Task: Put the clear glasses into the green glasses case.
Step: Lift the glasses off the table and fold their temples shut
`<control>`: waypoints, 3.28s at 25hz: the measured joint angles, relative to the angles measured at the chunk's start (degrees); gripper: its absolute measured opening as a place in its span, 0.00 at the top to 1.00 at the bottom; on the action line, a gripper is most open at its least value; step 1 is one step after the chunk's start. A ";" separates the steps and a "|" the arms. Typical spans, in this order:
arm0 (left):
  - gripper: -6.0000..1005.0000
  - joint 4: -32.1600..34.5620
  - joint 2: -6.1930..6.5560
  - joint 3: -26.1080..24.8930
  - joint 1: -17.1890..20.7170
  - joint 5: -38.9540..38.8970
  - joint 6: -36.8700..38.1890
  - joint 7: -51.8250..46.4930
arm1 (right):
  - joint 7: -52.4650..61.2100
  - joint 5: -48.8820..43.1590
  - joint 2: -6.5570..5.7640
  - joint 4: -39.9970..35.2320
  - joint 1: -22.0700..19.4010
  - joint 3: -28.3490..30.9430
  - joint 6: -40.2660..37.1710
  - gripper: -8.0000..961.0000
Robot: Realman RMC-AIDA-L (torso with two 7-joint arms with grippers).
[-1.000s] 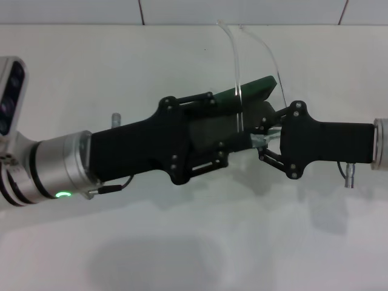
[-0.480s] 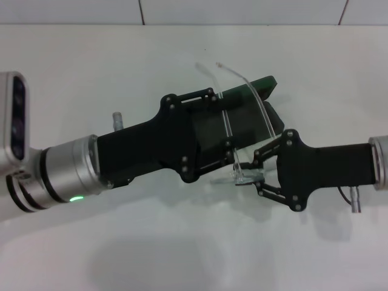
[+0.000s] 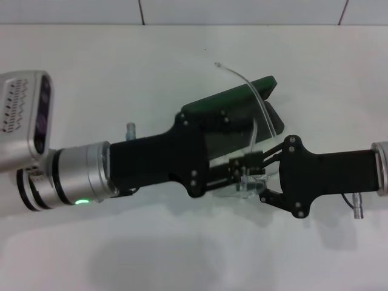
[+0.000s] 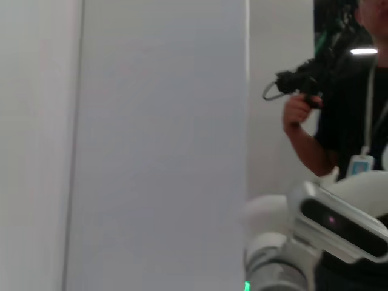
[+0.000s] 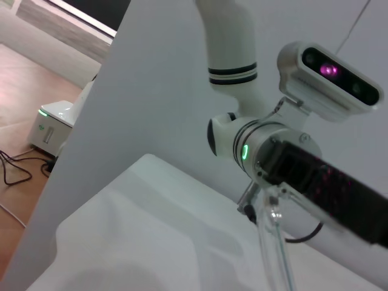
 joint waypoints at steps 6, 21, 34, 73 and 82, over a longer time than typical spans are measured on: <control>0.48 -0.02 0.08 0.01 -0.54 2.59 -0.04 -1.16 | -0.16 0.00 0.05 -0.07 -0.03 0.00 -0.19 0.87; 0.48 -0.20 1.60 -0.75 2.06 -7.45 5.35 -2.35 | -0.81 0.36 -0.16 -0.85 -1.41 0.23 -1.31 0.87; 0.48 -3.36 -0.18 -0.08 9.39 -27.16 -12.79 4.88 | 4.46 1.27 -0.01 -1.87 1.58 7.43 -20.51 0.87; 0.48 15.49 -0.73 -0.24 10.91 -18.86 -8.97 39.58 | 45.09 -0.45 -1.38 9.68 14.81 7.64 -16.52 0.87; 0.48 15.51 -0.75 -0.17 12.09 -18.85 -6.90 40.28 | 45.24 -0.66 -1.58 10.13 13.26 9.66 -16.53 0.87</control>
